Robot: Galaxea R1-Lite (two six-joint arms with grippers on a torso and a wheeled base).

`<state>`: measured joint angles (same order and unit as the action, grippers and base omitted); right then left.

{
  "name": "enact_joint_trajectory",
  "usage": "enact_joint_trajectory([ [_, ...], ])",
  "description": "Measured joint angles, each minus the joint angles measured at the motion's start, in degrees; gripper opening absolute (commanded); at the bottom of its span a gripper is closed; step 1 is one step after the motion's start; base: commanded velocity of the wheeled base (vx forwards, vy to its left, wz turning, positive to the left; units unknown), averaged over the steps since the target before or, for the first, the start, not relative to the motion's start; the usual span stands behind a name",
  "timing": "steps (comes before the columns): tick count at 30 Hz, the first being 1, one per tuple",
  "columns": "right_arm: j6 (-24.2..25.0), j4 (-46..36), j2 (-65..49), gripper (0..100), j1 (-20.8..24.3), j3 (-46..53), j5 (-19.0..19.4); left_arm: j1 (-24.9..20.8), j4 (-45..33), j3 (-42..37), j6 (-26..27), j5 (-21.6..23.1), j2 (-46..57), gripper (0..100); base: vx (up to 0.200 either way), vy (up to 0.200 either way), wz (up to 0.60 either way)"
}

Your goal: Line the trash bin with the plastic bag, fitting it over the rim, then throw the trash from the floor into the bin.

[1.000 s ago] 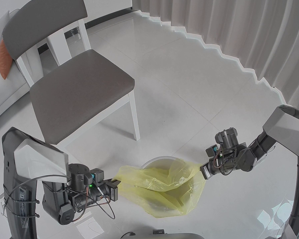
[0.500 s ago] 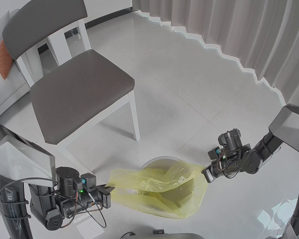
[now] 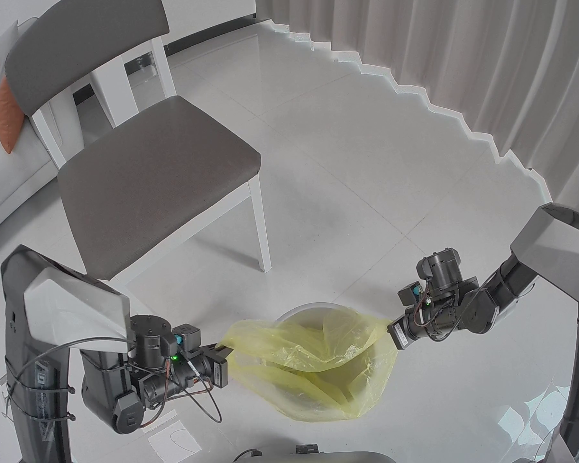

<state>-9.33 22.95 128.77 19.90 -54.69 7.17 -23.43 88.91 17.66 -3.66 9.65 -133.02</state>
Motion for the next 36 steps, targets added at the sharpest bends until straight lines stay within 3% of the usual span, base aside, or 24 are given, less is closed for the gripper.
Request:
enact_joint_trajectory([
  [8, 0.2, 0.0, 3.0, 0, -2.1, -2.9, 0.1, 1.4, -4.1, 8.1, 0.2, 1.7, -5.2, 0, 0.000, 0.000, 0.00],
  [20, 0.0, 0.0, 4.4, 0, -3.0, -3.8, 0.2, 1.8, -6.3, 13.6, 0.1, 2.2, -8.3, 0, 0.000, 0.000, 0.00],
  [21, -0.3, 0.0, 4.5, 100, -3.1, -3.8, 0.2, 1.6, -6.3, 14.1, 0.1, 2.2, -8.4, 0, 0.000, 0.000, 0.00],
  [36, -2.0, 3.9, -0.8, 100, -5.9, 4.2, 0.3, 0.9, -5.9, 17.8, -0.7, 2.0, -9.4, 0, 0.000, 0.000, 0.00],
])
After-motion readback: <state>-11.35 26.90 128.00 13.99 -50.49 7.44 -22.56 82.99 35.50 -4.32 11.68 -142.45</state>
